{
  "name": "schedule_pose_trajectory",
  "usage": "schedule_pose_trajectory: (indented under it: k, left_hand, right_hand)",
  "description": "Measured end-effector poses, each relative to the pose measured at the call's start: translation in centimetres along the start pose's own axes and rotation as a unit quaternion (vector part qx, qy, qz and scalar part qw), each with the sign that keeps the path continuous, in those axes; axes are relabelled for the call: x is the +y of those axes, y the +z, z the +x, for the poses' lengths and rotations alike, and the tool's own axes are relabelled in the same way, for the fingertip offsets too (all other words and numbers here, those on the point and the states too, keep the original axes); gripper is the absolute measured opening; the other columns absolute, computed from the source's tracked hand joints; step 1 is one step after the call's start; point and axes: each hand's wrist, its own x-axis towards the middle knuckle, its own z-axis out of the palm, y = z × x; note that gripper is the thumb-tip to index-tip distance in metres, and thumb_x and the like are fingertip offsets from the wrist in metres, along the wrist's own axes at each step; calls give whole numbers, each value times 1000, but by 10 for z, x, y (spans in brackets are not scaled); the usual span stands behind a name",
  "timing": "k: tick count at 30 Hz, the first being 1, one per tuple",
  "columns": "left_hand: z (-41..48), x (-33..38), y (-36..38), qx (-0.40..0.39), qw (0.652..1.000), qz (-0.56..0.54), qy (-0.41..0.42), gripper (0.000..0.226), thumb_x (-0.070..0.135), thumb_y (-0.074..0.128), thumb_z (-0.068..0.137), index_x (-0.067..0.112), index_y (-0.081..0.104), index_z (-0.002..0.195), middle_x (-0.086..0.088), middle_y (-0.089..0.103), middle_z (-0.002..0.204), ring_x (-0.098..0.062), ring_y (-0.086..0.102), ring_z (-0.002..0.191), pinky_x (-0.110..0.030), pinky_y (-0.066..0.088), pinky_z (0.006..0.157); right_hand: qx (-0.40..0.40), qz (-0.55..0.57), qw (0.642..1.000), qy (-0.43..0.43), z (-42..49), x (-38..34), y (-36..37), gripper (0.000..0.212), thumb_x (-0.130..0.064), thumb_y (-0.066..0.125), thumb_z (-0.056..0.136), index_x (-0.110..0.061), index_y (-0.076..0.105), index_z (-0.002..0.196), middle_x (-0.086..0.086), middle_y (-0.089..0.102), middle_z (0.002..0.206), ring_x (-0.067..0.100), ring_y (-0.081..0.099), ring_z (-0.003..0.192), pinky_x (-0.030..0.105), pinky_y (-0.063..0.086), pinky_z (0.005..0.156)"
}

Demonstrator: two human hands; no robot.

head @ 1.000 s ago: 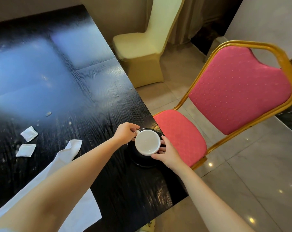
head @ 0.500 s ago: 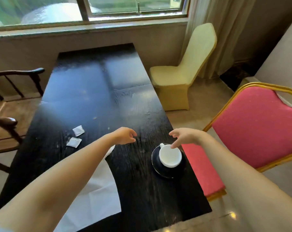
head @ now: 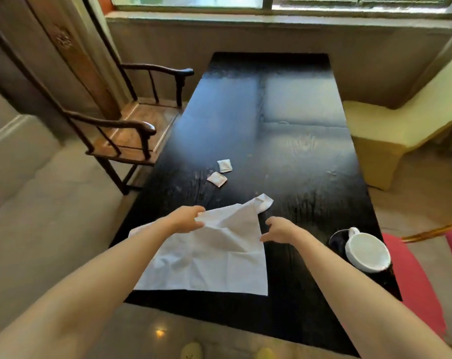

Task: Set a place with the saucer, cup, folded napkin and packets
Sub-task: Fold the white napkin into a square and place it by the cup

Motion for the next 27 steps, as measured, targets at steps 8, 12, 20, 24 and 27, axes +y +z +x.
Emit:
schedule_pose_trajectory:
  k: [8,12,20,24,27]
  left_hand:
    - [-35,-102,113,-79,995,48,36,70,34,54,89,25,16,148,-3,7,159,-23,7,146,-38,11,119]
    - [-36,-107,125,-65,993,79,55,76,40,52,89,28,7,148,-2,-3,160,-25,-2,147,-43,10,119]
    - [-44,-70,92,-71,972,-144,171,89,51,65,78,27,15,148,4,19,156,-16,20,143,-32,19,116]
    - [-61,-33,64,-16,938,-198,283,92,48,71,73,36,15,145,11,30,151,-6,30,136,-25,30,110]
    - [-67,-17,33,149,930,-247,227,56,32,60,87,26,38,138,2,53,135,-17,50,123,-31,42,99]
  right_hand:
    - [107,125,971,172,18,-11,108,66,-32,67,81,-2,36,131,17,41,132,34,48,117,40,48,91]
    - [106,155,963,193,12,-22,129,39,-20,58,87,-2,48,119,17,51,123,30,55,103,36,50,82]
    - [110,482,862,111,-23,-79,95,14,4,54,85,-8,51,80,10,59,93,24,62,88,26,53,54]
    - [176,547,816,63,-41,-109,56,13,6,59,84,2,56,96,18,58,105,30,65,92,20,55,46]
    - [206,599,774,10,-54,-129,19,23,9,59,82,2,49,102,22,48,106,28,63,80,23,56,47]
